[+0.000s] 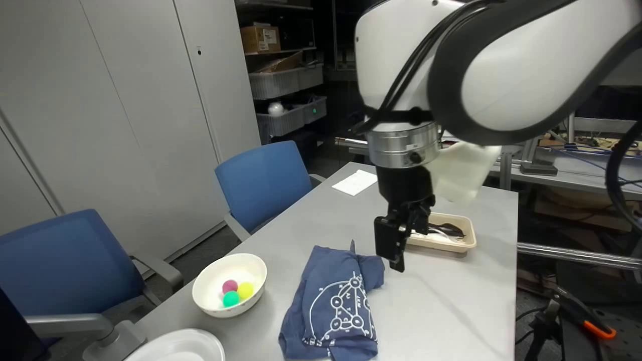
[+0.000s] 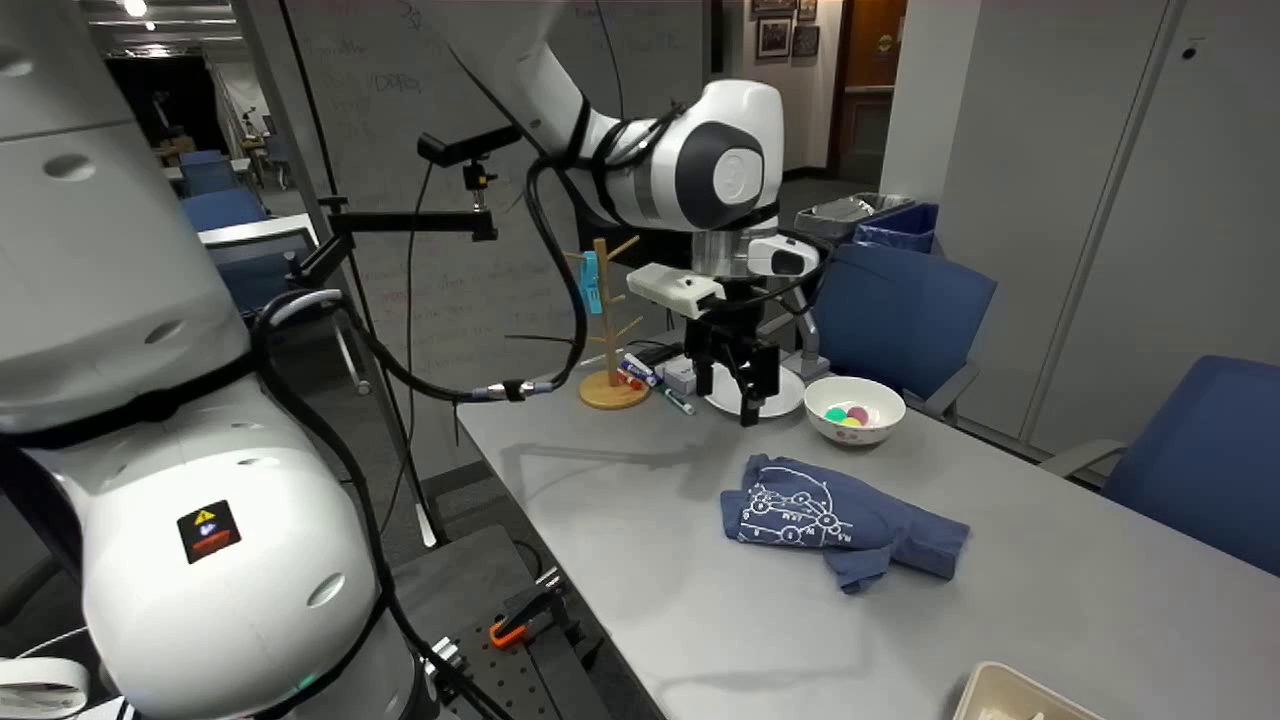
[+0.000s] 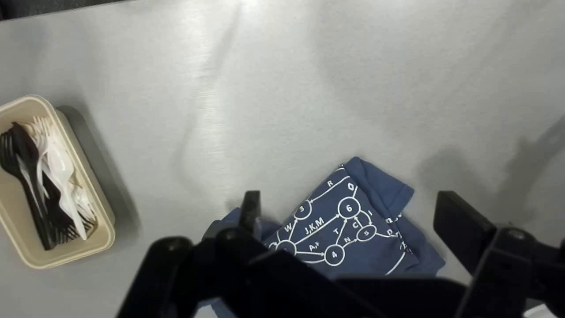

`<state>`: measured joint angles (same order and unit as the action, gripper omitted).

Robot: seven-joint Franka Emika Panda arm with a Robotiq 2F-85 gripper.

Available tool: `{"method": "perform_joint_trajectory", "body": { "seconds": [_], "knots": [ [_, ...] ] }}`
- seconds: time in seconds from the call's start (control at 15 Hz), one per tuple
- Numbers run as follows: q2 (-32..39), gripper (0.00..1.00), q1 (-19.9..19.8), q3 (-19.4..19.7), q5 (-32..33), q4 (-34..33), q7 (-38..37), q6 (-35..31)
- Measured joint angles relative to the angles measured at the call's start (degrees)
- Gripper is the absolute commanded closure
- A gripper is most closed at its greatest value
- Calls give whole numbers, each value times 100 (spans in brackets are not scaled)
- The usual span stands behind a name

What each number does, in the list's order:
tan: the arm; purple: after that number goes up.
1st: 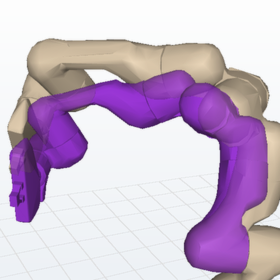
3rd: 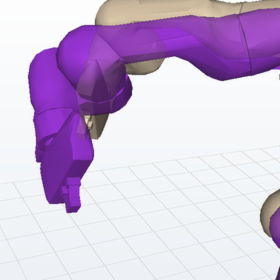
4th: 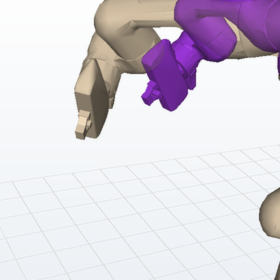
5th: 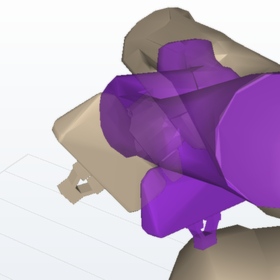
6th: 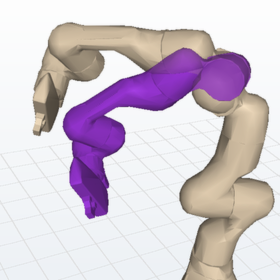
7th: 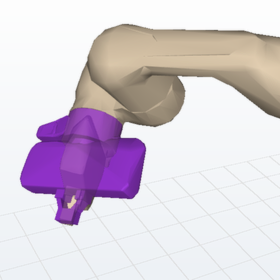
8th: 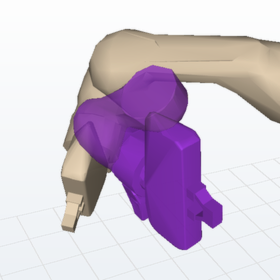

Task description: Fold the t-shirt

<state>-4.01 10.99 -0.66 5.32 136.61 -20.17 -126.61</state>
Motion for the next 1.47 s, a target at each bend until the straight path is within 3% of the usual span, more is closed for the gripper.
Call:
{"method": "perform_joint_trajectory", "body": {
  "seconds": [0.47,1.0,1.47],
  "knots": [
    [-1566,0,-125,-240,0,1204,0,-477],
    [-1664,0,-277,-437,4,1323,-39,-576],
    [-1665,0,-468,-668,5,1530,-173,-1762]
  ]
}}
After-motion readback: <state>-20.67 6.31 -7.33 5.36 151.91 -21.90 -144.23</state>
